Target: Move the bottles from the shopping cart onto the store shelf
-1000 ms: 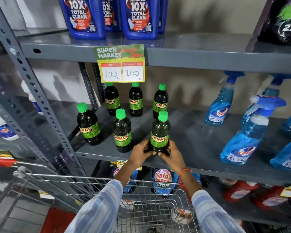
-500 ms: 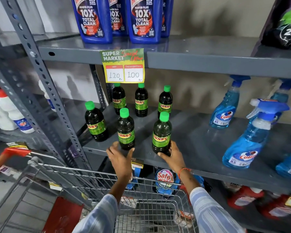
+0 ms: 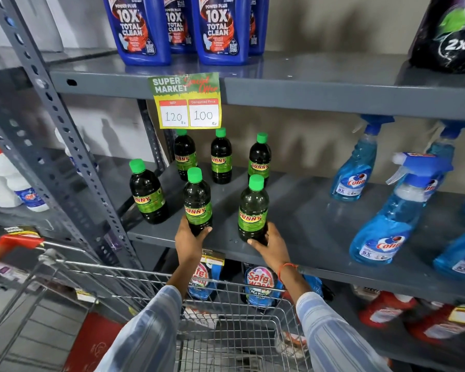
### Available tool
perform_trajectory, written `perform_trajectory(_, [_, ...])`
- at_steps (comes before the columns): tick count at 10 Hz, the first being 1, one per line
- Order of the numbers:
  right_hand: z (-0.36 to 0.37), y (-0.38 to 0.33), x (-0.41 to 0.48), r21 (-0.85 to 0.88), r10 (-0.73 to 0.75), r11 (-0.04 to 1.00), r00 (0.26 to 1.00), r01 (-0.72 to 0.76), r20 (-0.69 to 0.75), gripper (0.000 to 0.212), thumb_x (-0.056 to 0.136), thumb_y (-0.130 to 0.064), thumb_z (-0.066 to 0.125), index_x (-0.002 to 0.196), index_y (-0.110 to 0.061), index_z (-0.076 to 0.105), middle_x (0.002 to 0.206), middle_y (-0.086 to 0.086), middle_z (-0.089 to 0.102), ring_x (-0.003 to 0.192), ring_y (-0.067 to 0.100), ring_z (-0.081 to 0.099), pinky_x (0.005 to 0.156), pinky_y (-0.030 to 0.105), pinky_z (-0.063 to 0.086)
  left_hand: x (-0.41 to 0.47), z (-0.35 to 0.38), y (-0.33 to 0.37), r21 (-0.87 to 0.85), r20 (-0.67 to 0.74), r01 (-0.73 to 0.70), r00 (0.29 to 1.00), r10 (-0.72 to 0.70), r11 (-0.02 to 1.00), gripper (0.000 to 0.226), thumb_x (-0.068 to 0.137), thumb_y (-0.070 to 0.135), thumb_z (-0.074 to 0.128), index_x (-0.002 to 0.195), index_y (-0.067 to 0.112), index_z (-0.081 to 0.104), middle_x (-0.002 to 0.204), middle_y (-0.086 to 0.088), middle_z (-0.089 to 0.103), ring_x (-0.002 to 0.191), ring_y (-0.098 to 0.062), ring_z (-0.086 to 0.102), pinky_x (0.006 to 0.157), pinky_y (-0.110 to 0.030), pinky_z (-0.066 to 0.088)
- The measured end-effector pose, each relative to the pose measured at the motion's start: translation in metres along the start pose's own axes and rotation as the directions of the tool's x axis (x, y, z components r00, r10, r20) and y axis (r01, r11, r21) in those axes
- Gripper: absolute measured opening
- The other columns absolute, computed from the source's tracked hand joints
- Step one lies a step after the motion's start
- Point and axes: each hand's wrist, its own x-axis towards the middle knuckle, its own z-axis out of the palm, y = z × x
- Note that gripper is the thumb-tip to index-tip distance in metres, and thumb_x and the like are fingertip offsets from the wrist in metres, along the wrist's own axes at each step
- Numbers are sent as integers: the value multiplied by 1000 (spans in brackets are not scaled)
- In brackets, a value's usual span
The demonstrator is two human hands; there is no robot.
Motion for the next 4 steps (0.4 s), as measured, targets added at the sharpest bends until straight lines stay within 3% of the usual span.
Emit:
perform_trajectory(1, [-2,-1,3,6,23,1000,1000,-23,19,56,71,-17,74,117,-15,43,124,13,59,114,26,55,101,47,46,5,-2,-1,23,22,13,1000,-13,1000,74,67,24,79,127,4,41,125,-21,59,117,-36,54,96,-45,47])
perform_trajectory(2, [-4,-4,-3,-18,27,999,999,-26,47,62,70,-15,75,121,-12,41,126,15,56,118,29,53,103,45,43,-10,-4,5,43,43,66,997,-68,997,98,65,27,81,139,0,23,142,-25,41,133,-39,37,109,-50,36])
perform_trajectory(3, [-30,-31,-11,-221,87,974,987,-55,137,71,74,-20,72,130,0,33,136,23,44,127,35,43,105,38,37,-46,-9,43,179,181,111,973,-144,978,102,74,29,73,139,-11,5,152,-32,9,143,-40,9,120,-45,16])
perform_trajectory(4, [-60,-65,-26,-288,151,953,968,-90,198,46,82,-23,63,115,4,48,121,26,55,112,34,54,90,30,46,-68,-17,87,40,255,121,958,-127,992,71,80,35,65,127,-8,36,139,-32,39,129,-44,39,110,-47,37])
